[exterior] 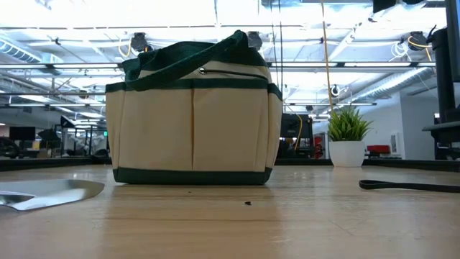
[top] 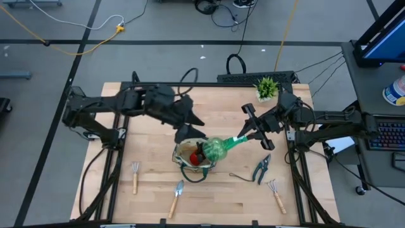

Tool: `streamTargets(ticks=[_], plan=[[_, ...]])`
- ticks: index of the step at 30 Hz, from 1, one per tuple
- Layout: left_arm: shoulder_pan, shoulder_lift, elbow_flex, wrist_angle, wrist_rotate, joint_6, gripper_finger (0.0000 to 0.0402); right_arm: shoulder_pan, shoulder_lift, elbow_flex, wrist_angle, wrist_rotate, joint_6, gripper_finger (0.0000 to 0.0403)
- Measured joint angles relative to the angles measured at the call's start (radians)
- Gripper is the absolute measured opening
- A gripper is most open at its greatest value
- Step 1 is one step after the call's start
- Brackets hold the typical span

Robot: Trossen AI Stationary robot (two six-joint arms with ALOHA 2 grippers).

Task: Pick & Place Garden tools in Gardening bag
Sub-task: Put the spray bottle into the gardening bag

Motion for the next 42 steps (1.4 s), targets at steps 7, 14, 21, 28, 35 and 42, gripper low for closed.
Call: streamTargets(ticks=[7,14,21,28,35,42], plan=[[0.024,0.109,0.086,0.006,0.141,0.027,0.0308,0.008,0.000,0.000,-0.011,0.002,0.007,0.0045],[0.026,0.196,0.157,0.002,0.215,0.052,0.0308,0.008,0.000,0.000,-0.030,0.002,0.025,0.0045],[0.032,0.230,0.172,-0.001,0.224,0.053,0.0308,0.009,0.013,0.000,-0.025,-0.003,0.035,0.0045],[0.037,0.247,0.172,0.027,0.229,0.050,0.0308,0.032,0.028,0.000,-0.011,-0.019,0.035,0.0045],[0.035,0.260,0.171,0.028,0.253,0.047,0.0308,0.033,0.029,0.000,0.026,0.007,0.035,0.0045],[0.035,0.278,0.170,0.096,0.307,0.037,0.0308,0.033,0.030,0.000,0.032,0.006,0.045,0.0045]])
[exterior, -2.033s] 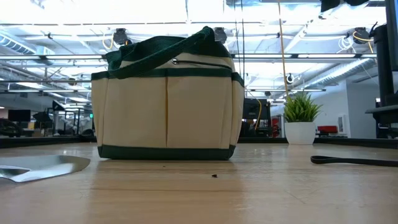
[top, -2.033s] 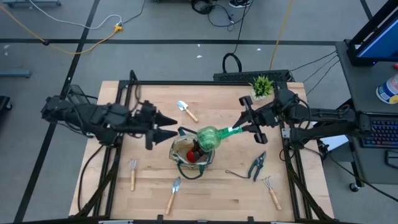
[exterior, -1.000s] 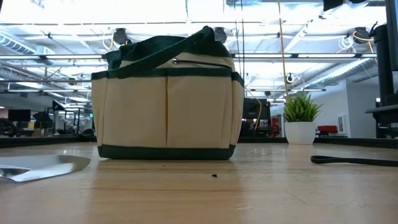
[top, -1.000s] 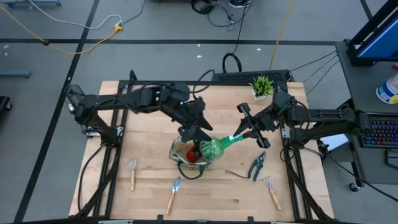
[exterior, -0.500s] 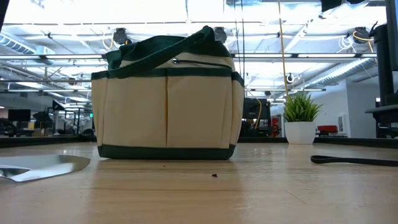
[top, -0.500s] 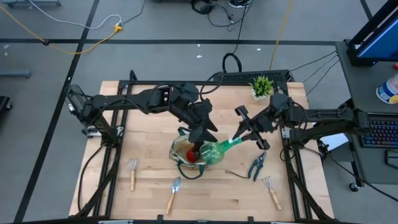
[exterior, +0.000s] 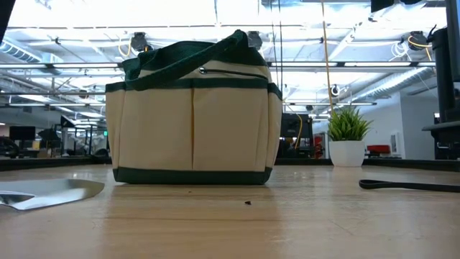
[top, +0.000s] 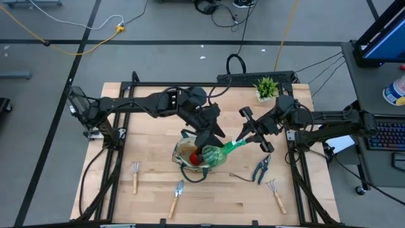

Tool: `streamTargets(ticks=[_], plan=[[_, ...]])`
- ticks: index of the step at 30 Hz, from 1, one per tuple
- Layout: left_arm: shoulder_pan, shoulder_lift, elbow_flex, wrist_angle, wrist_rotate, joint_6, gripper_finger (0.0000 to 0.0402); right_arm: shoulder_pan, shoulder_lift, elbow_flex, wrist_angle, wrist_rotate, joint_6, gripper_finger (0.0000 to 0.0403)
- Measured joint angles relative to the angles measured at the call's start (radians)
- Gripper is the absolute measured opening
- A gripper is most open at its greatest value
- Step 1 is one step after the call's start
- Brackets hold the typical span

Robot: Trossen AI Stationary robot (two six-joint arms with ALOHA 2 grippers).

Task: Pick & Place Garden tools in Gardening bag
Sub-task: Put the spray bottle into the gardening bag

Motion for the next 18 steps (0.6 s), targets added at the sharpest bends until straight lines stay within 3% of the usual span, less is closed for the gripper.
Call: streamTargets(ticks=[18], plan=[[0.000,0.055,0.001,0.045,0.047,0.010,0.0308,0.000,0.057,0.000,0.070,0.003,0.044,0.0045]])
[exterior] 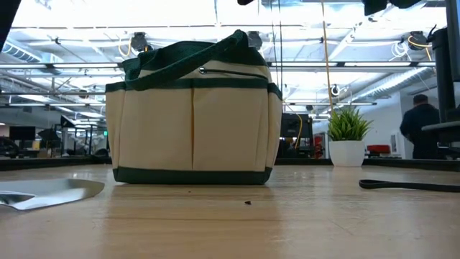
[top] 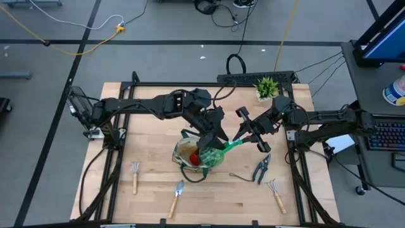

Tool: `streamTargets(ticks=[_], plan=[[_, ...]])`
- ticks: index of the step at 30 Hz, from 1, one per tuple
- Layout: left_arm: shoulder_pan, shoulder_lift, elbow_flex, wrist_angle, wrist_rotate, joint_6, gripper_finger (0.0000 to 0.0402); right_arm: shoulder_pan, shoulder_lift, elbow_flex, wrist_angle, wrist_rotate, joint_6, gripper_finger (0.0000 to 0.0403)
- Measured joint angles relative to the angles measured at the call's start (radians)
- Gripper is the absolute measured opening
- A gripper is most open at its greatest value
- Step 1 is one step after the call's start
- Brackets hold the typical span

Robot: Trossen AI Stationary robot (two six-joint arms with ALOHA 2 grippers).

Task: Pick & Place Garden tools in Gardening bag
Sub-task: Put the spray bottle into the gardening bag

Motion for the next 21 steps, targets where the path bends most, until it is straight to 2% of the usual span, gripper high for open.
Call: streamTargets(ticks=[21], plan=[[-0.007,0.027,-0.001,0.019,0.057,-0.012,0.0308,-0.010,0.011,0.000,0.045,0.041,-0.002,0.0045]])
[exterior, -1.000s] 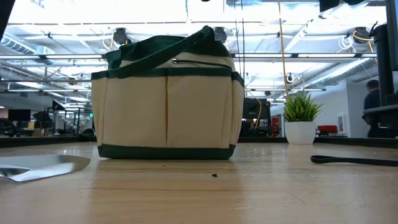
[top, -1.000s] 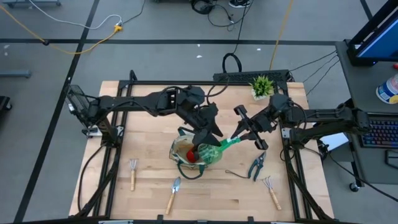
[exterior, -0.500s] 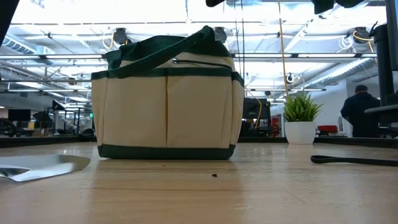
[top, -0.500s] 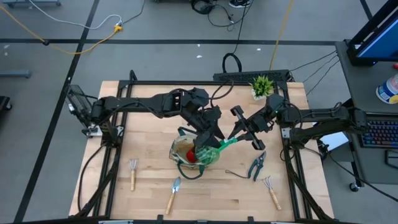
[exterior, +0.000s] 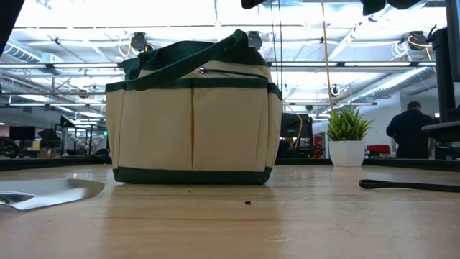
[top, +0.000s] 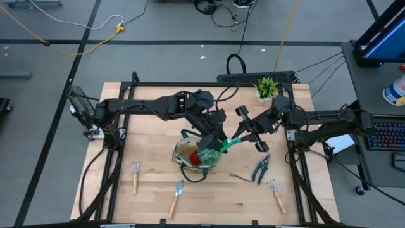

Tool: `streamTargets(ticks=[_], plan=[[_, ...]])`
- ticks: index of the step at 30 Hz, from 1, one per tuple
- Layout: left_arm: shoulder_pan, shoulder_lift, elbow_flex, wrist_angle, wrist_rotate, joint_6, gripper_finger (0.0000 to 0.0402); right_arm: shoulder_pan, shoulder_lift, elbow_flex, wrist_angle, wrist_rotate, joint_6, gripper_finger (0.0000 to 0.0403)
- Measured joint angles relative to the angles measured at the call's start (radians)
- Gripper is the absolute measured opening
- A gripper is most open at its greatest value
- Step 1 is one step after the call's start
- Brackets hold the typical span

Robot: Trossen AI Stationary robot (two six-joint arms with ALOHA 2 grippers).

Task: Pick & Place Garden tools in Gardening bag
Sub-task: Put the spray bottle into the gardening bag

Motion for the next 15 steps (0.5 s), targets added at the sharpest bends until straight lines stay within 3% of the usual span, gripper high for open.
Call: streamTargets(ticks=[11,15], plan=[[0.005,0.015,0.000,0.039,0.006,0.012,0.0307,-0.002,-0.001,0.000,0.002,0.033,0.025,0.0045],[0.007,0.015,0.000,0.029,0.003,0.014,0.0284,-0.002,-0.001,0.000,0.000,0.036,0.025,0.0045]])
